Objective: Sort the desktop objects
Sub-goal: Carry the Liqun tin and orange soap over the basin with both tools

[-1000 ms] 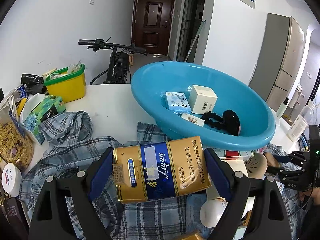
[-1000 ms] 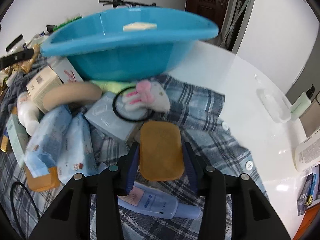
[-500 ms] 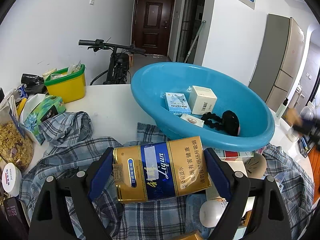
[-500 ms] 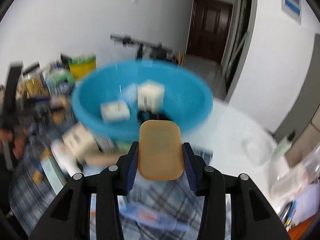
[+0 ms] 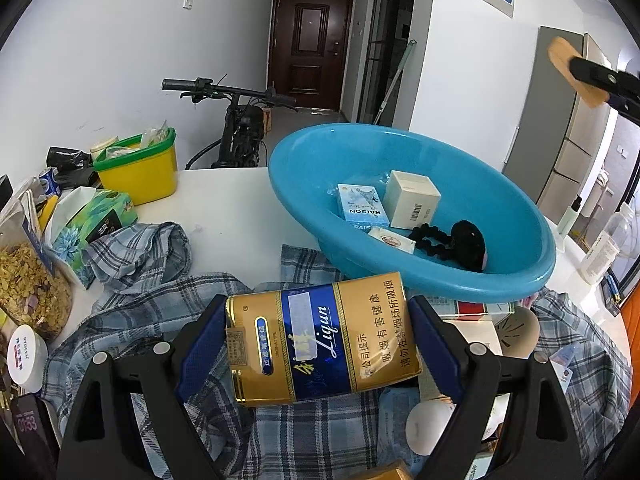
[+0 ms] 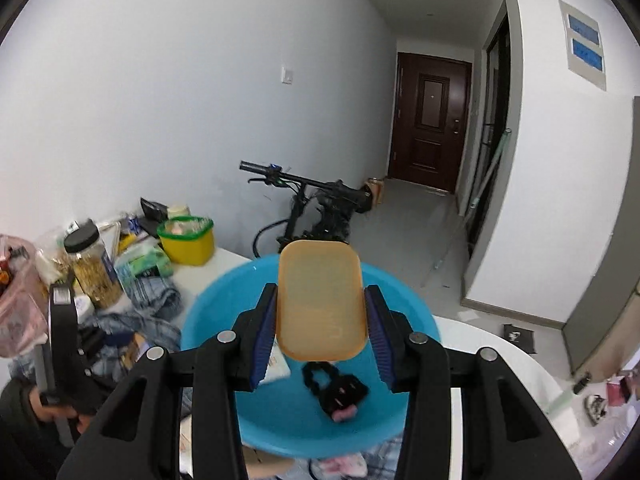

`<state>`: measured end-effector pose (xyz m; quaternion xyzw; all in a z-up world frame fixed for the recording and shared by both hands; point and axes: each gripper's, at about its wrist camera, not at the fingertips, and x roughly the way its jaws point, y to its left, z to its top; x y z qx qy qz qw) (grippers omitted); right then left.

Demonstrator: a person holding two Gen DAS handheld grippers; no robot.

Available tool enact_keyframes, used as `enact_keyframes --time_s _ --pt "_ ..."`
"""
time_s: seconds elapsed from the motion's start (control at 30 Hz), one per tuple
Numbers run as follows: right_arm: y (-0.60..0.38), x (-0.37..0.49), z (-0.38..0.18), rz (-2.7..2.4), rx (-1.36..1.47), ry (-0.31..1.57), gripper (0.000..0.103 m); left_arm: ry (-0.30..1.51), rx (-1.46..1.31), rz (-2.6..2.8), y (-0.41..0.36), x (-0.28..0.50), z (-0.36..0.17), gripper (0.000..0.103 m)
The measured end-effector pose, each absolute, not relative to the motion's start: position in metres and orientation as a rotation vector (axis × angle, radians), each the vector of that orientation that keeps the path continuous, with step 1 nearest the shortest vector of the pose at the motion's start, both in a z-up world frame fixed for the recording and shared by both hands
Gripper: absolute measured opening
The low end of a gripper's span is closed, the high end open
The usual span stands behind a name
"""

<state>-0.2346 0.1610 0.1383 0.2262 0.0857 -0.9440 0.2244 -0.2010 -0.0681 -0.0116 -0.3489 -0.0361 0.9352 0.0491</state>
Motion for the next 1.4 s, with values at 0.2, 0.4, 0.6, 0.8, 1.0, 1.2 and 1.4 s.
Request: enact_keyframes --time_s 0.2,0.4,0.6,0.8,1.0,1.2,1.4 --pt "0.159 -0.261 0.112 -2.584 0.698 0.192 0.042 -0.085 -1.062 2.866 -0.066 -0.200 -0.011 0.090" --pt "0.172 -0.271 0.104 -2.583 0.744 0.147 0.042 -0.057 -1.049 2.873 -0.062 -0.199 -0.010 0.090" --pt "0.173 -0.277 0.094 -2.585 0.781 0.177 0.042 -0.038 -1.030 2.920 -0.063 -0.193 -0.004 0.090" --pt "0.179 -0.283 0.089 -2.582 0.805 0.150 0.042 0.003 -1.039 2.921 -0.059 -0.195 -0.004 0.090" --pt "0.174 -0.285 0.086 -2.544 0.811 0.134 0.042 0.014 -1.038 2.931 -0.052 -0.194 -0.006 0.090" --pt "0.168 -0.282 0.086 -2.519 0.808 0.146 0.042 0.064 -1.049 2.933 -0.043 -0.192 0.003 0.090" --pt "0.173 -0.282 0.088 -2.512 0.807 0.127 0.042 0.078 -0.985 2.969 -0.044 -0.182 0.030 0.090"
